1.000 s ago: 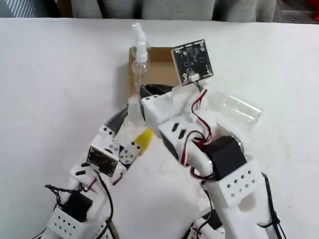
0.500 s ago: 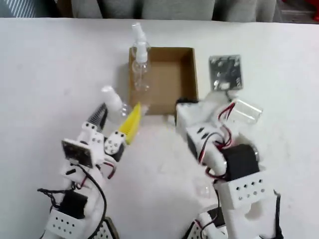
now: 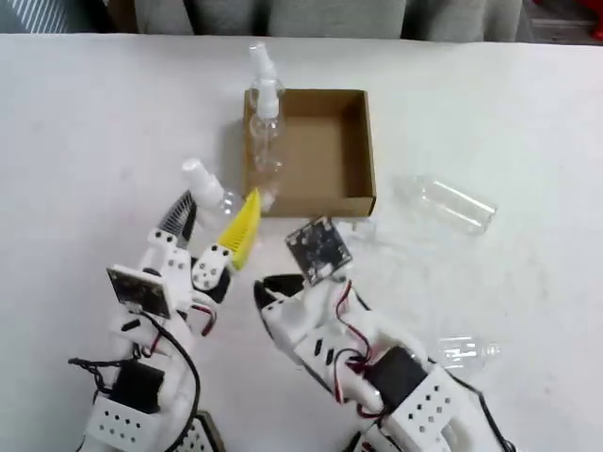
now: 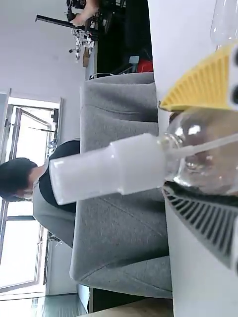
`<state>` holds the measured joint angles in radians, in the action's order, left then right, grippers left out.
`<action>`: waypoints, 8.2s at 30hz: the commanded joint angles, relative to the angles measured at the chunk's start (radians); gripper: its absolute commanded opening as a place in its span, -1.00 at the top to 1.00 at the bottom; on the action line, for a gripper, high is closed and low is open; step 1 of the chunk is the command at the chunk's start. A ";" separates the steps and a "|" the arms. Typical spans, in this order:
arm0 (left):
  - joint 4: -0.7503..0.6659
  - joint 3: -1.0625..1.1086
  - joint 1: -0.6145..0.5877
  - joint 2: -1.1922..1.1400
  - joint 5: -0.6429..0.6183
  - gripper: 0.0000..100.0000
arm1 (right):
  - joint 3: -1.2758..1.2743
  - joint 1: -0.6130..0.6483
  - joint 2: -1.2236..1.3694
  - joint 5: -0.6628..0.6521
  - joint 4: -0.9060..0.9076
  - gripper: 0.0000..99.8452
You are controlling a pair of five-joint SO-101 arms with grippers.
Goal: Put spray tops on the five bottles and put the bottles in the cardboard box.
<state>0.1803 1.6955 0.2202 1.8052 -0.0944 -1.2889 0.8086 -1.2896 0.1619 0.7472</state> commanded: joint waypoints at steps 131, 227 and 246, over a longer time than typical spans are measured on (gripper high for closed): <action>-1.034 -0.804 -0.038 -1.916 -0.009 0.95 | -0.407 -0.501 -0.277 -0.157 -0.107 0.97; -0.439 -0.354 -0.019 -1.041 -0.009 0.79 | -0.407 -0.509 -0.282 -0.161 -0.107 0.97; 0.715 -0.347 -0.025 -0.157 -0.017 0.79 | -0.298 -0.865 -0.285 -0.399 -0.108 0.97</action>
<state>0.7986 1.3502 0.1895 1.5965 -0.1005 -1.6448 -0.0015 -1.5597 -0.2232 0.6552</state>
